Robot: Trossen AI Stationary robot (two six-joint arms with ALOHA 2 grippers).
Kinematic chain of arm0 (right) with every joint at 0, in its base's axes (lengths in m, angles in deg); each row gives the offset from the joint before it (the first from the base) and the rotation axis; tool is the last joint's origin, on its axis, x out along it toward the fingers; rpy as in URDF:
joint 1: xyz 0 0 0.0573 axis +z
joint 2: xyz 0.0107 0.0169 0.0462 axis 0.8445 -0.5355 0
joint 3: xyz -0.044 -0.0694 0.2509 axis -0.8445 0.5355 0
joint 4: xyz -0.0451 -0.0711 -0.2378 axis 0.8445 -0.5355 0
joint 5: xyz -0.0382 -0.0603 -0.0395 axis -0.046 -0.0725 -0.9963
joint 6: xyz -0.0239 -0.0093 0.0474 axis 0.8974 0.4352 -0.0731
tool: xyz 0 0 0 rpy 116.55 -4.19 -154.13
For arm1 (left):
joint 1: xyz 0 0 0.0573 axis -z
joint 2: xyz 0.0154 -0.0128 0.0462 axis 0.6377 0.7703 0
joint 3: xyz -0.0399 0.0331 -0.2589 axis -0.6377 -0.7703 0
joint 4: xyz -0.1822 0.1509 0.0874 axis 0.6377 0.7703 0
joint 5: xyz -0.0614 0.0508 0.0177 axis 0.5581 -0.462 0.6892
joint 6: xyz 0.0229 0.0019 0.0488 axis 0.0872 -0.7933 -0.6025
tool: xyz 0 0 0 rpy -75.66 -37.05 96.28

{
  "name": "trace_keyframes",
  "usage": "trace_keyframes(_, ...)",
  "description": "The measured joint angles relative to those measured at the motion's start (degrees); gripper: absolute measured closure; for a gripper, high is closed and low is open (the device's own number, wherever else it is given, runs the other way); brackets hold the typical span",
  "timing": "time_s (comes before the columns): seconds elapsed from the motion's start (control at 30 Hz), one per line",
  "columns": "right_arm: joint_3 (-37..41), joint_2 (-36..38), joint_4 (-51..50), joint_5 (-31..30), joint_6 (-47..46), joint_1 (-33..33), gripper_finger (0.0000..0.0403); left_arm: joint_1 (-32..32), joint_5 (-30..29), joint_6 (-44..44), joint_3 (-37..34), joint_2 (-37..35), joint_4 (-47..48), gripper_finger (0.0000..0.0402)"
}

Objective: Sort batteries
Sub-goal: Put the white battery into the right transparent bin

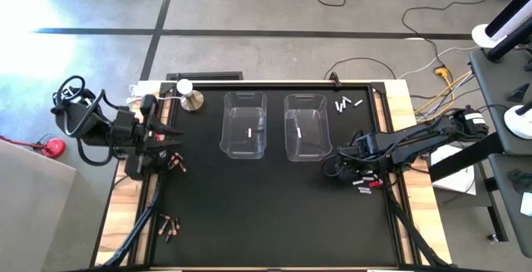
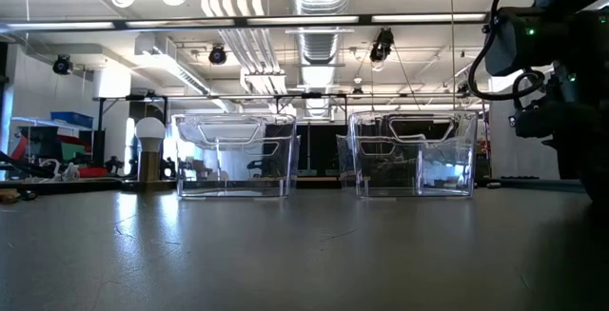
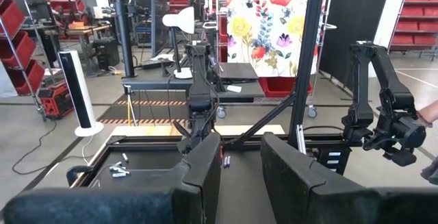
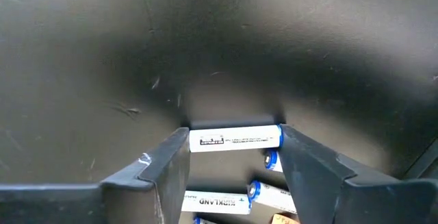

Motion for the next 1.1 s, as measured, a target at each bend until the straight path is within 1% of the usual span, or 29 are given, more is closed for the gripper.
trace_keyframes(0.13,-0.25,-0.02,-0.29,-0.16,0.18,0.0,0.0211,0.0,0.02,-0.1,0.0,-0.38,0.13,0.0315)
trace_keyframes(0.33,-1.06,-0.13,-1.55,-1.74,0.52,-0.02,0.0207,-0.01,0.0,-0.08,0.0,-0.76,0.68,0.0315)
trace_keyframes(0.43,-1.84,-0.17,-2.93,-3.81,0.63,-0.08,0.021,-0.01,0.0,-0.06,0.0,-0.76,0.73,0.0315)
trace_keyframes(0.57,-3.46,-0.04,-5.72,-4.11,1.27,-0.1,0.0212,-0.01,0.02,-0.06,0.0,-0.76,1.33,0.0315)
trace_keyframes(0.7,-5.08,0.45,-8.82,-4.11,3.63,-1.02,0.0206,0.0,0.02,0.18,0.0,-0.8,2.54,0.0315)
trace_keyframes(0.83,-6.75,0.92,-10.28,-4.39,5.9,-2.29,0.021,-0.02,0.02,0.2,0.0,-0.88,2.67,0.0315)
trace_keyframes(0.93,-8.52,1.11,-12.06,-5.55,6.91,-3.18,0.0212,-0.02,0.02,0.2,0.0,-1.02,2.74,0.0315)
trace_keyframes(1.1,-12.85,1.14,-18.72,-8.05,11.33,-5.29,0.0207,-0.02,0.02,0.18,0.0,-1.21,3.14,0.0315)
